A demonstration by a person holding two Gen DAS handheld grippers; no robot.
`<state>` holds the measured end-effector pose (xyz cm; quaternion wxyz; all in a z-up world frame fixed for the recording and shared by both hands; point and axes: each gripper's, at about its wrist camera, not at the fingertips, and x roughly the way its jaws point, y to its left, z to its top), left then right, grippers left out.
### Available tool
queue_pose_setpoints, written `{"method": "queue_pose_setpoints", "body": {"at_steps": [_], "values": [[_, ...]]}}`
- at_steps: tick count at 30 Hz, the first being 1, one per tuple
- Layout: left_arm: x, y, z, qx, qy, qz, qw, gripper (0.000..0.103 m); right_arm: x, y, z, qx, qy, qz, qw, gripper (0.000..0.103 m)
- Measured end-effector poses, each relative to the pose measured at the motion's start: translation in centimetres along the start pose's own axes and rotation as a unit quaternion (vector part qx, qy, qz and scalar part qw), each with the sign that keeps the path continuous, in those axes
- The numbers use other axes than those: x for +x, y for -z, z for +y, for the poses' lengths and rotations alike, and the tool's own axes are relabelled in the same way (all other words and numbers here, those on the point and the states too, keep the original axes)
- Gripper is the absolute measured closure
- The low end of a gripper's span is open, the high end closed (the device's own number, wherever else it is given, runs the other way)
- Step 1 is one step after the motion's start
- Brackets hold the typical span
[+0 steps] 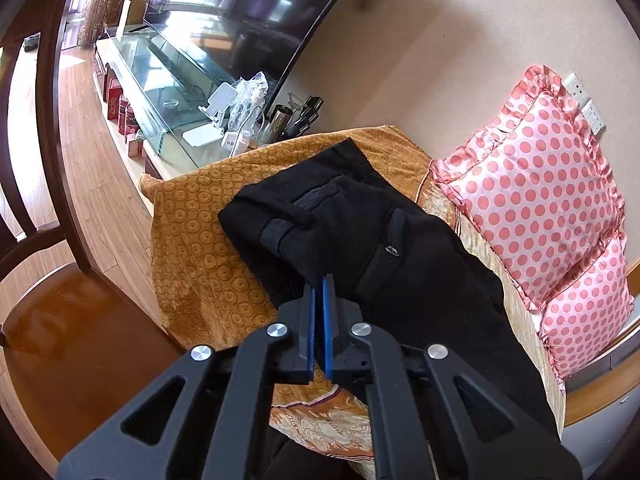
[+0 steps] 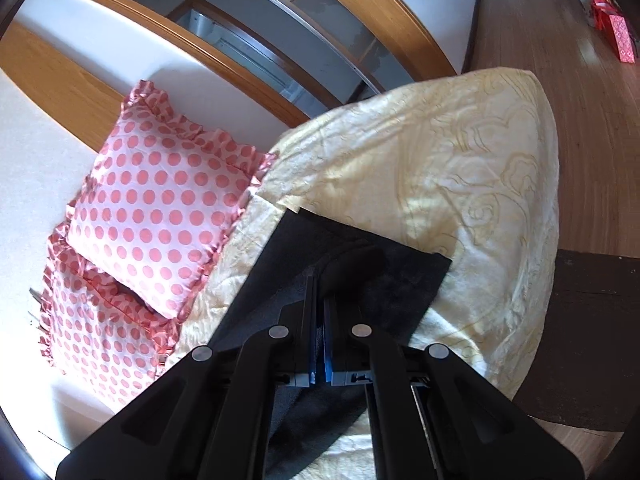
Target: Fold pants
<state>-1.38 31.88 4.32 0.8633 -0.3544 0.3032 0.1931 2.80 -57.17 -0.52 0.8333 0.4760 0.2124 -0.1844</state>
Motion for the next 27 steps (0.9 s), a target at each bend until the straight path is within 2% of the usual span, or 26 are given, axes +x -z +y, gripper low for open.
{"method": "queue_pose_setpoints", "body": {"at_steps": [4,5,6,7,9,12,14,15,17,21,24,27], "values": [[0.3,0.4,0.0,0.021,-0.009,0.004,0.9997,0.098,0.3,0.9,-0.5,-0.007,0.024,0.011,1.0,0.1],[0.2,0.5,-0.2,0.03,-0.014,0.002,0.9994,0.096,0.1,1.1,-0.5,-0.008,0.029,0.014,0.999,0.097],[0.0,0.6,-0.3,0.039,-0.02,-0.004,0.999,0.091,-0.1,1.1,-0.5,-0.008,0.036,0.017,0.999,0.086],[-0.3,0.7,-0.5,0.046,-0.024,-0.008,0.9986,0.08,-0.4,1.2,-0.5,-0.011,0.038,0.017,0.999,0.071],[-0.9,0.8,-0.7,0.057,-0.029,-0.018,0.9978,0.066,-1.5,1.4,-0.3,-0.022,0.042,0.005,0.999,0.052],[-2.3,1.0,-0.9,0.069,-0.035,-0.035,0.9964,0.059,-3.8,1.9,0.4,-0.045,0.05,-0.022,0.997,0.051],[-3.3,1.4,-1.2,0.074,-0.032,-0.046,0.9957,0.054,-5.2,2.8,1.5,-0.069,0.021,-0.026,0.997,0.051],[-3.9,1.6,-1.5,0.077,-0.029,-0.054,0.9951,0.051,-5.6,3.8,2.5,-0.089,-0.005,-0.015,0.996,0.051],[-4.7,2.3,-2.7,0.095,-0.016,-0.068,0.993,0.047,-5.3,6.2,5.1,-0.13,-0.067,0.037,0.989,0.052],[-4.6,4.3,-7.1,0.16,0.028,-0.075,0.984,0.034,-3.2,12.5,10.3,-0.17,-0.182,0.178,0.952,0.057],[-3.3,6.3,-10.4,0.206,0.058,-0.058,0.975,0.032,-1.6,17.2,13.3,-0.183,-0.221,0.261,0.922,0.057],[-1.5,9.0,-13.3,0.25,0.076,-0.024,0.9651,0.027,-0.8,20.7,15.3,-0.198,-0.228,0.308,0.902,0.057]]}}
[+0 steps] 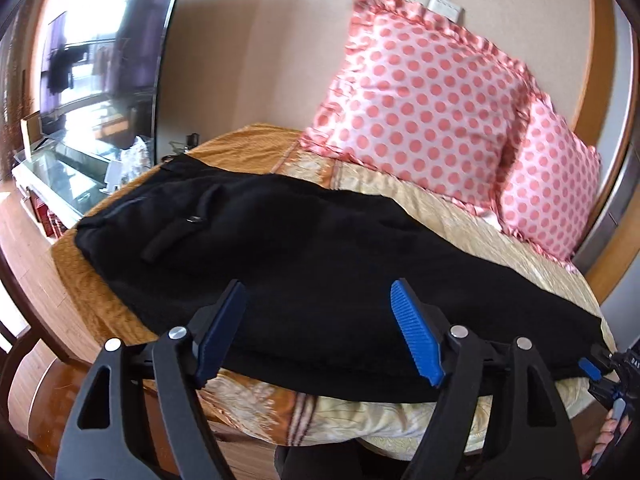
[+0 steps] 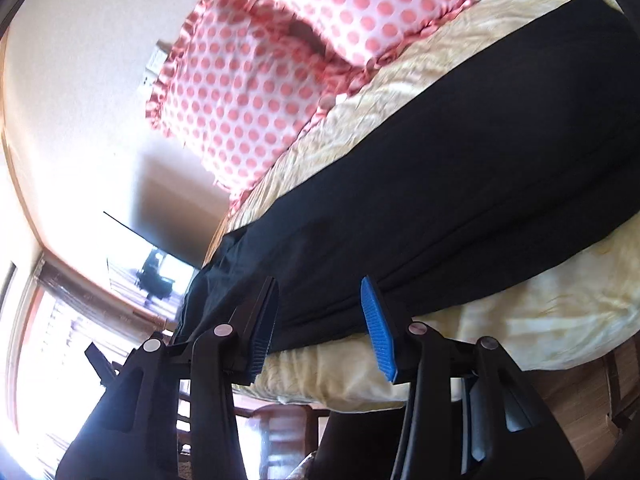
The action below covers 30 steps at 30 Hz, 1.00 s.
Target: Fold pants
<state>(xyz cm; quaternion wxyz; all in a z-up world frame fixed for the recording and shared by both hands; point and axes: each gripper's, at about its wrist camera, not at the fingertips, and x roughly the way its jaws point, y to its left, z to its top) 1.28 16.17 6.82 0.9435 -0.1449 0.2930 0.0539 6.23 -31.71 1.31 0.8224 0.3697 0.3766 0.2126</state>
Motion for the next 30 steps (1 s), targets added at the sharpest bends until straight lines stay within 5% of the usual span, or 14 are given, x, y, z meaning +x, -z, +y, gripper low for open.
{"method": "queue_pose_setpoints", "body": {"at_steps": [5,9,18,21,24,30], "values": [[2.6,2.4,-4.8,0.065,0.02,0.036,0.997,0.024,2.3,1.3,1.1,0.01,0.009,0.037,0.999,0.057],[3.8,3.6,-6.3,0.098,0.003,0.042,0.9943,0.021,3.0,1.4,0.7,0.032,0.035,0.043,0.998,0.057],[4.3,4.3,-5.0,0.094,0.009,0.06,0.9937,0.02,3.8,0.7,0.0,0.086,0.057,0.003,0.995,0.06],[4.4,4.3,-5.0,0.094,0.012,0.062,0.9936,0.019,3.9,0.5,-0.4,0.099,0.058,-0.016,0.993,0.068],[4.4,4.3,-5.0,0.092,0.015,0.064,0.9936,0.018,3.7,0.5,-1.4,0.11,0.053,-0.03,0.992,0.095],[4.1,4.0,-4.9,0.087,0.025,0.066,0.9937,0.018,2.1,1.6,-1.2,0.075,0.024,-0.051,0.996,0.099]]}}
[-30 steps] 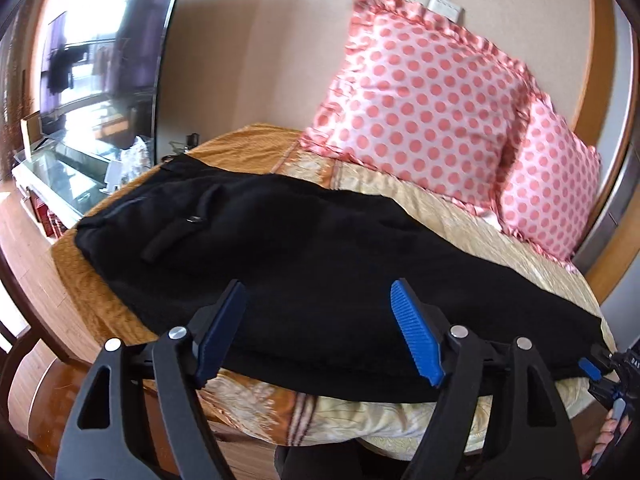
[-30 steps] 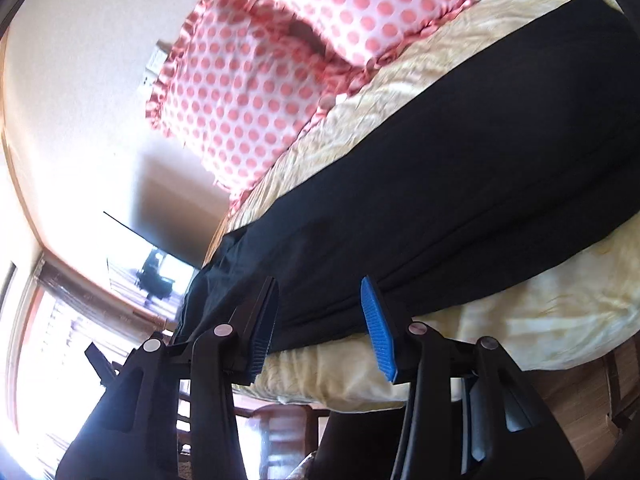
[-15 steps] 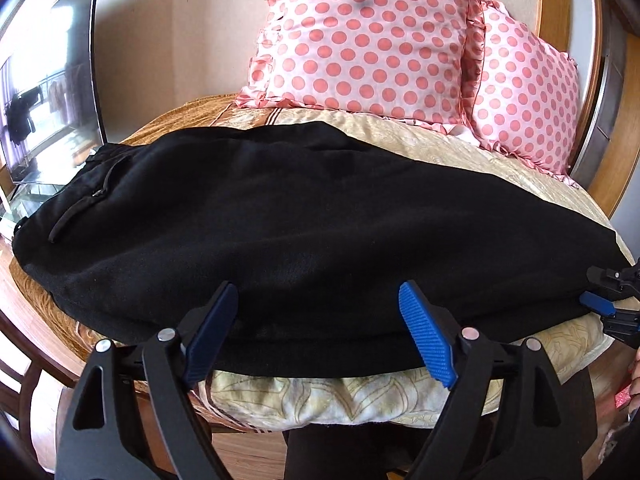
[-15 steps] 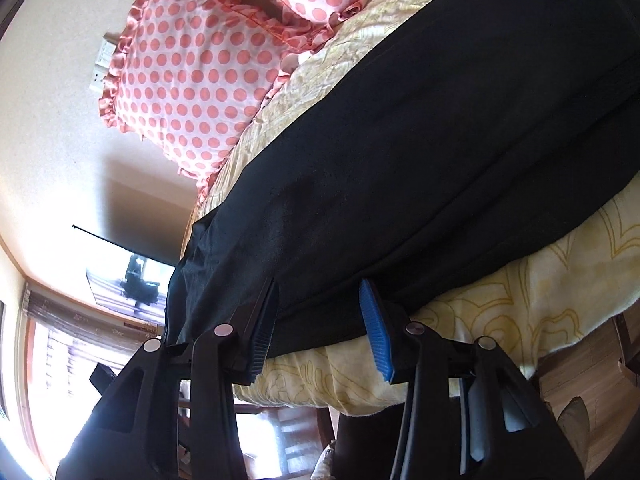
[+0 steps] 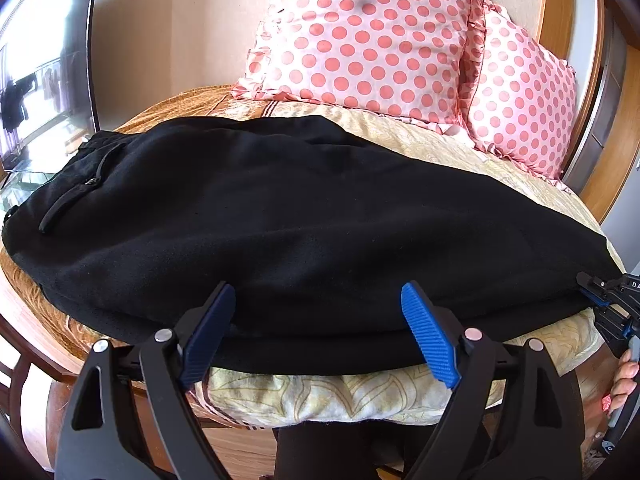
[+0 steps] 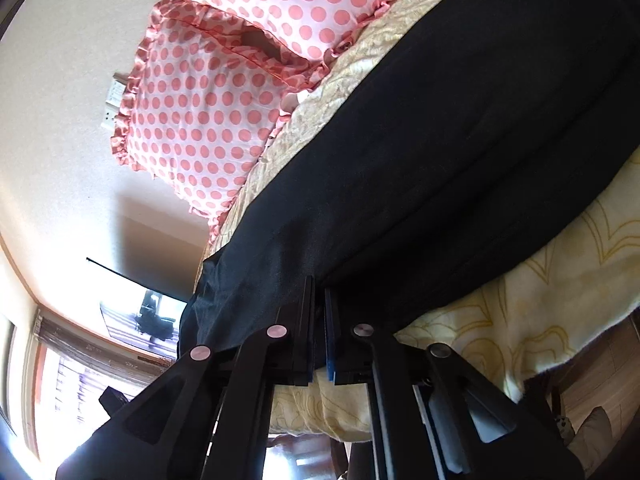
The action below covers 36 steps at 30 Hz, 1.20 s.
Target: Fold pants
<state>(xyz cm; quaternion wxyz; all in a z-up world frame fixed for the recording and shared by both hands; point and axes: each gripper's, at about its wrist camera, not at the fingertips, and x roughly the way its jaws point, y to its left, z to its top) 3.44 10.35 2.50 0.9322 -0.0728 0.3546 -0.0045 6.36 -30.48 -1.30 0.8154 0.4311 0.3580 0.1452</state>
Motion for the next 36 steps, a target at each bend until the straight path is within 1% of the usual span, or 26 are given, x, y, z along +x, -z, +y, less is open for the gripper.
{"method": "queue_pose_setpoints", "body": {"at_steps": [2,4,8,10,12,13,14,16,17,18,19,20,22,24,25,26,27,29,31,32,36], "values": [[-0.3,-0.1,-0.1,0.001,0.006,-0.003,1.0,0.018,-0.8,0.3,0.6,-0.016,0.0,-0.007,1.0,0.099],[-0.6,-0.2,-0.3,0.006,0.007,-0.006,0.9999,0.018,-1.3,0.7,0.8,-0.018,0.0,-0.009,1.0,0.099],[-1.3,-0.6,-1.3,0.022,0.016,-0.02,0.9994,0.018,-1.3,1.8,0.5,-0.023,0.024,0.002,0.999,0.099],[-1.3,-1.0,-2.5,0.035,0.021,-0.029,0.9987,0.017,-0.8,1.9,-0.1,-0.018,0.029,0.01,0.999,0.099],[-0.9,-1.2,-3.8,0.046,0.027,-0.027,0.9982,0.015,-0.7,1.8,-0.5,-0.018,0.028,0.02,0.999,0.099],[-0.6,-1.3,-4.3,0.05,0.034,-0.024,0.9979,0.015,-0.8,1.7,-0.5,-0.019,0.027,0.026,0.999,0.096],[-0.3,-1.3,-4.7,0.054,0.038,-0.021,0.9976,0.015,-0.9,1.4,-0.3,-0.022,0.027,0.034,0.999,0.096],[0.3,-1.1,-5.7,0.062,0.043,-0.014,0.997,0.015,-1.8,1.2,-0.3,-0.032,0.033,0.035,0.998,0.095],[0.6,-0.9,-6.1,0.067,0.045,-0.009,0.9967,0.015,-2.6,1.0,-0.4,-0.04,0.04,0.028,0.998,0.094],[0.8,-0.8,-6.5,0.071,0.045,-0.008,0.9964,0.015,-3.6,0.9,-0.6,-0.048,0.053,0.017,0.997,0.092],[1.0,-0.5,-6.8,0.077,0.044,-0.007,0.996,0.015,-4.7,0.4,-0.8,-0.055,0.068,0.001,0.996,0.086],[1.1,-0.3,-7.1,0.084,0.042,-0.007,0.9956,0.015,-5.9,-0.3,-1.2,-0.058,0.083,-0.019,0.995,0.084],[1.4,0.1,-7.6,0.098,0.038,-0.005,0.9945,0.014,-8.9,-2.3,-2.8,-0.049,0.123,-0.068,0.989,0.066],[1.8,0.4,-7.8,0.105,0.037,0.001,0.9938,0.013,-12.0,-4.7,-4.8,-0.026,0.16,-0.122,0.979,0.065],[2.0,0.5,-7.9,0.105,0.037,0.004,0.9937,0.013,-13.4,-6.0,-5.8,-0.015,0.185,-0.144,0.972,0.065],[2.2,0.6,-7.9,0.105,0.036,0.007,0.9938,0.012,-14.7,-7.2,-6.8,-0.002,0.206,-0.165,0.965,0.065],[2.4,0.7,-7.9,0.104,0.036,0.009,0.9939,0.012,-15.9,-8.3,-7.9,0.013,0.218,-0.181,0.959,0.065],[2.7,0.8,-7.8,0.1,0.037,0.014,0.9942,0.012,-17.8,-10.4,-10.2,0.053,0.227,-0.205,0.951,0.065],[2.9,0.8,-7.7,0.096,0.038,0.019,0.9945,0.011,-19.0,-12.0,-12.2,0.085,0.225,-0.22,0.945,0.065],[2.9,0.8,-7.7,0.096,0.039,0.019,0.9945,0.01,-19.4,-12.5,-13.1,0.095,0.219,-0.226,0.945,0.065],[3.1,0.9,-8.0,0.101,0.036,0.02,0.9941,0.007,-19.6,-13.6,-15.2,0.118,0.211,-0.22,0.945,0.065]]}}
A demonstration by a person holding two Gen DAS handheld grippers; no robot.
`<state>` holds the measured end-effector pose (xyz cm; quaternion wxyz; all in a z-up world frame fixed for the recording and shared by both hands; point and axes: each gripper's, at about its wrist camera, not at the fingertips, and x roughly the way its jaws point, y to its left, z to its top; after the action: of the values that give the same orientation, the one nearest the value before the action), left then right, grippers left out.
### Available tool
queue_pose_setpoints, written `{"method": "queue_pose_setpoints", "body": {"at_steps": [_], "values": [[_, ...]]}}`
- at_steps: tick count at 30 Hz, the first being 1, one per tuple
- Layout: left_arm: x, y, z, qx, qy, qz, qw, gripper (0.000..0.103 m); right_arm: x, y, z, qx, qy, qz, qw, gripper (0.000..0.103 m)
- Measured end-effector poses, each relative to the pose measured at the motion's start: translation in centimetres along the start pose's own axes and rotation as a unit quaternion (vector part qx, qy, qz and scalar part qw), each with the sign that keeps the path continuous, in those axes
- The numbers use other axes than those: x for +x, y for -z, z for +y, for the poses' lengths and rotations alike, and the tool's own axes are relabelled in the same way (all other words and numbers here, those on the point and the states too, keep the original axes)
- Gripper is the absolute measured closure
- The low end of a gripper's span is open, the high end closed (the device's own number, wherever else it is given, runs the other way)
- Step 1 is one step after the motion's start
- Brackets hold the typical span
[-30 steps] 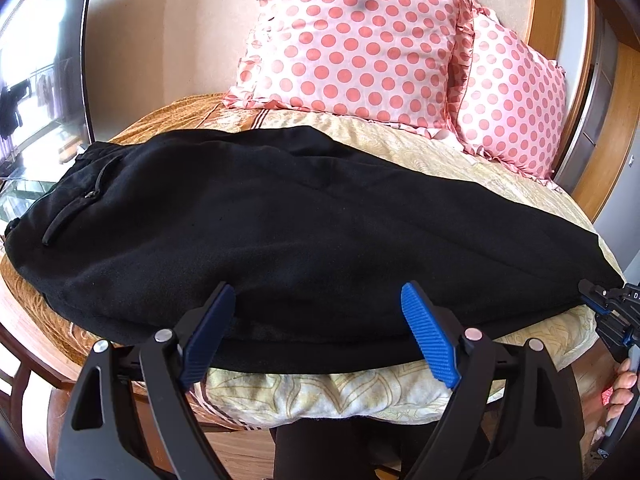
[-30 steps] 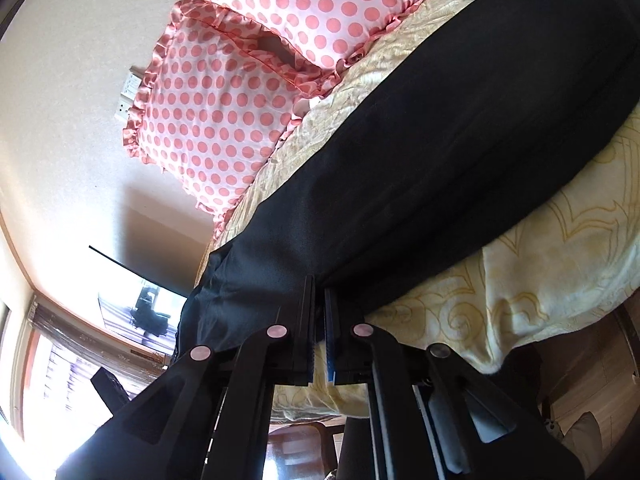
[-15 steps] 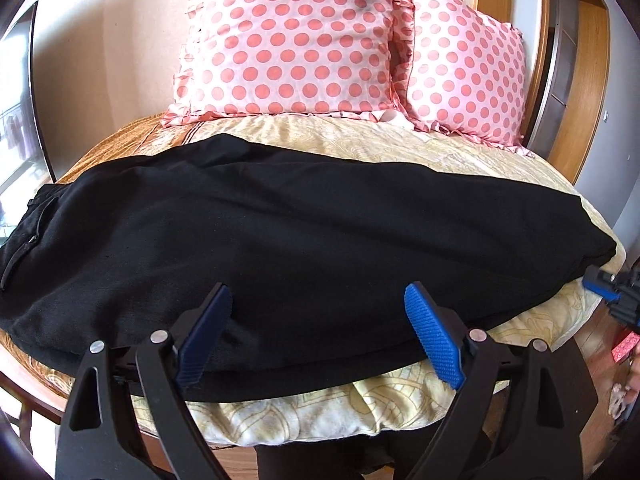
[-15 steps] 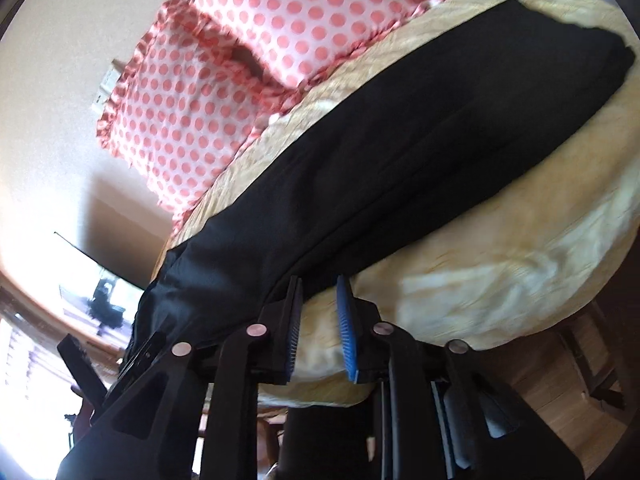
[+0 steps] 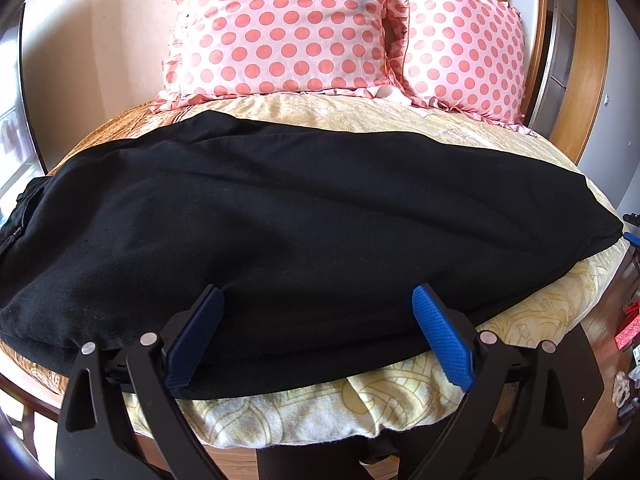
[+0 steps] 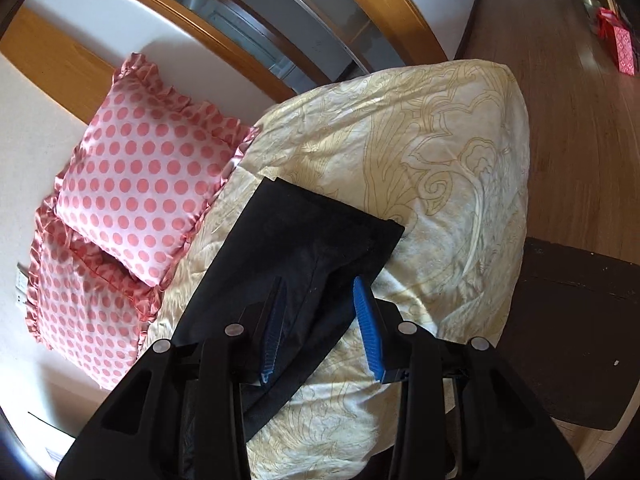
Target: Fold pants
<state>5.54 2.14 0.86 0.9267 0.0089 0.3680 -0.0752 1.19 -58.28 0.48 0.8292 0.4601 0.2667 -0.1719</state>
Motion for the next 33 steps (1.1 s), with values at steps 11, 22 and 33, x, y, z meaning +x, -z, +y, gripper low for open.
{"method": "queue_pose_setpoints", "body": {"at_steps": [11,22,33], "values": [[0.2,-0.1,-0.3,0.005,-0.006,0.003,1.0,0.003,2.6,-0.5,1.1,-0.013,0.004,0.006,1.0,0.066],[0.5,-0.2,-0.6,0.005,-0.009,0.003,0.9999,0.002,1.4,-1.1,1.0,-0.002,0.013,0.006,1.0,0.065],[0.3,-0.1,-0.5,0.004,-0.004,0.005,1.0,0.002,1.0,-1.9,3.2,-0.075,-0.008,-0.058,0.995,0.098]]}}
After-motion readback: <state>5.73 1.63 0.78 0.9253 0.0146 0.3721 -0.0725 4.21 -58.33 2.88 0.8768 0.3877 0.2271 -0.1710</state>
